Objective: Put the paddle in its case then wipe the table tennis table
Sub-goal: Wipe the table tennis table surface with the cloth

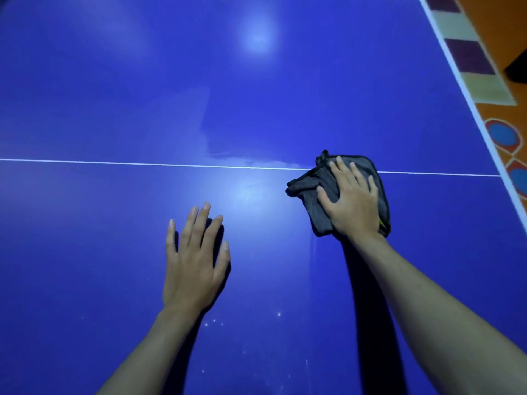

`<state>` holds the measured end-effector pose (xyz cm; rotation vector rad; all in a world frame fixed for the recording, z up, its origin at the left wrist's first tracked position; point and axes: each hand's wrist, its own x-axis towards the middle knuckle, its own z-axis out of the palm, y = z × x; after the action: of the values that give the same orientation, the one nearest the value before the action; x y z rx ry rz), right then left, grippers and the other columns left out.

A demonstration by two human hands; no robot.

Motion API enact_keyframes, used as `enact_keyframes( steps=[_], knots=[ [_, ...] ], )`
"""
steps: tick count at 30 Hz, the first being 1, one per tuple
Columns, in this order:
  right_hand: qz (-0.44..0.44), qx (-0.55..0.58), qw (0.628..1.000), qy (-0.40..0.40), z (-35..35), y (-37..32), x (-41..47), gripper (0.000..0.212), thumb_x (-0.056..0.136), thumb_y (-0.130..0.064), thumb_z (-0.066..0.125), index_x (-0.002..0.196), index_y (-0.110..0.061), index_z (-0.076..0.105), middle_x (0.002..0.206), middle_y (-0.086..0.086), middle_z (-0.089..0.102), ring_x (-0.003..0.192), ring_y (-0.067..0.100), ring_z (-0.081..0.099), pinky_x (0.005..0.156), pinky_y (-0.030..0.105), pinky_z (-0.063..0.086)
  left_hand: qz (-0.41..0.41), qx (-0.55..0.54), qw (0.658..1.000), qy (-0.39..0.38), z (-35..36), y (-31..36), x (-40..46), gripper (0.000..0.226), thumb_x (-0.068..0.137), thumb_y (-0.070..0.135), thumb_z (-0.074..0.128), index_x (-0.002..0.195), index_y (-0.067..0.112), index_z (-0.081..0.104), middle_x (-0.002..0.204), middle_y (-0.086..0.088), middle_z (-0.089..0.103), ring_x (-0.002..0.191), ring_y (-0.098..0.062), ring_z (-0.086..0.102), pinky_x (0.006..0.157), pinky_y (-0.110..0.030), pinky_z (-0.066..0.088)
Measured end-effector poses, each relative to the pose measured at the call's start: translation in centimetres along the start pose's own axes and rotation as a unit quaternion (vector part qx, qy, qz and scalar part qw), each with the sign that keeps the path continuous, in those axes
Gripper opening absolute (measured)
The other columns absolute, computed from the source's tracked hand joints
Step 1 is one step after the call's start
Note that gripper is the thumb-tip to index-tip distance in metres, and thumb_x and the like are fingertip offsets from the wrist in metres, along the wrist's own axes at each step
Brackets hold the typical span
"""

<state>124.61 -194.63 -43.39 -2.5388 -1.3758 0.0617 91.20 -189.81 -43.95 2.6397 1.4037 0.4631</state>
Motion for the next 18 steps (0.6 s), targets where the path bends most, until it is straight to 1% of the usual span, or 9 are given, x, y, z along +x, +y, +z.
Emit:
enact_keyframes(
  steps=[3,6,10,13,15,17,18],
  knots=[
    [0.001,0.003,1.000,0.000,-0.1,-0.1,0.5,0.070,0.097,-0.065,0.037,0.159,-0.031,0.038,0.169,-0.016,0.027,0.158,0.013,0.020,0.128,0.052,0.014,-0.010,0.005,1.000,-0.011,-0.1,0.1,0.4,0.053,0.104,0.039,0.036,0.152,0.018,0.044,0.171,-0.001,0.019,0.159,-0.018,0.013,0.125,-0.059,0.013],
    [0.018,0.015,1.000,0.021,0.0,-1.3,-2.0,0.071,0.095,-0.063,0.038,0.157,-0.029,0.043,0.168,-0.013,0.033,0.157,0.015,0.024,0.127,0.052,0.020,-0.009,0.000,1.000,-0.012,-0.1,0.1,0.4,0.054,0.104,0.042,0.035,0.153,0.020,0.042,0.171,0.001,0.019,0.158,-0.017,0.013,0.126,-0.058,0.011],
    [-0.005,0.020,1.000,0.024,0.6,-4.2,-10.3,0.069,0.097,-0.061,0.042,0.158,-0.029,0.041,0.168,-0.013,0.033,0.158,0.015,0.023,0.127,0.052,0.022,0.006,-0.004,1.000,0.013,-0.3,0.0,0.3,0.052,0.105,0.042,0.036,0.150,0.020,0.045,0.169,0.001,0.024,0.158,-0.017,0.016,0.126,-0.056,0.010],
    [-0.026,0.016,1.000,0.001,0.6,-6.0,-17.3,0.070,0.099,-0.061,0.043,0.161,-0.030,0.036,0.170,-0.014,0.027,0.159,0.014,0.018,0.127,0.051,0.021,0.023,0.017,0.997,0.070,-0.8,0.1,-0.3,0.043,0.107,0.036,0.038,0.140,0.016,0.055,0.162,-0.002,0.039,0.153,-0.021,0.031,0.125,-0.056,0.017],
    [-0.038,0.010,0.999,-0.018,0.3,-7.0,-21.4,0.071,0.100,-0.061,0.042,0.163,-0.031,0.033,0.171,-0.015,0.023,0.160,0.013,0.014,0.127,0.051,0.020,-0.006,0.009,0.995,0.099,-1.7,0.2,-0.8,0.040,0.107,0.033,0.038,0.136,0.015,0.056,0.159,-0.003,0.044,0.151,-0.023,0.035,0.125,-0.054,0.017],
    [-0.046,0.005,0.998,-0.031,0.1,-7.9,-25.1,0.071,0.101,-0.062,0.041,0.163,-0.030,0.031,0.171,-0.015,0.021,0.160,0.012,0.012,0.127,0.051,0.021,-0.038,-0.013,0.994,0.099,-2.9,0.4,-1.7,0.039,0.106,0.032,0.038,0.138,0.015,0.053,0.158,-0.003,0.043,0.151,-0.022,0.034,0.125,-0.052,0.016],
    [-0.047,0.004,0.998,-0.037,0.0,-8.4,-26.9,0.071,0.101,-0.062,0.041,0.164,-0.030,0.030,0.172,-0.015,0.020,0.161,0.012,0.011,0.127,0.051,0.021,-0.041,-0.013,0.995,0.092,-3.5,0.4,-2.5,0.039,0.106,0.032,0.038,0.139,0.016,0.052,0.158,-0.002,0.043,0.151,-0.022,0.034,0.125,-0.052,0.016]
  ],
)
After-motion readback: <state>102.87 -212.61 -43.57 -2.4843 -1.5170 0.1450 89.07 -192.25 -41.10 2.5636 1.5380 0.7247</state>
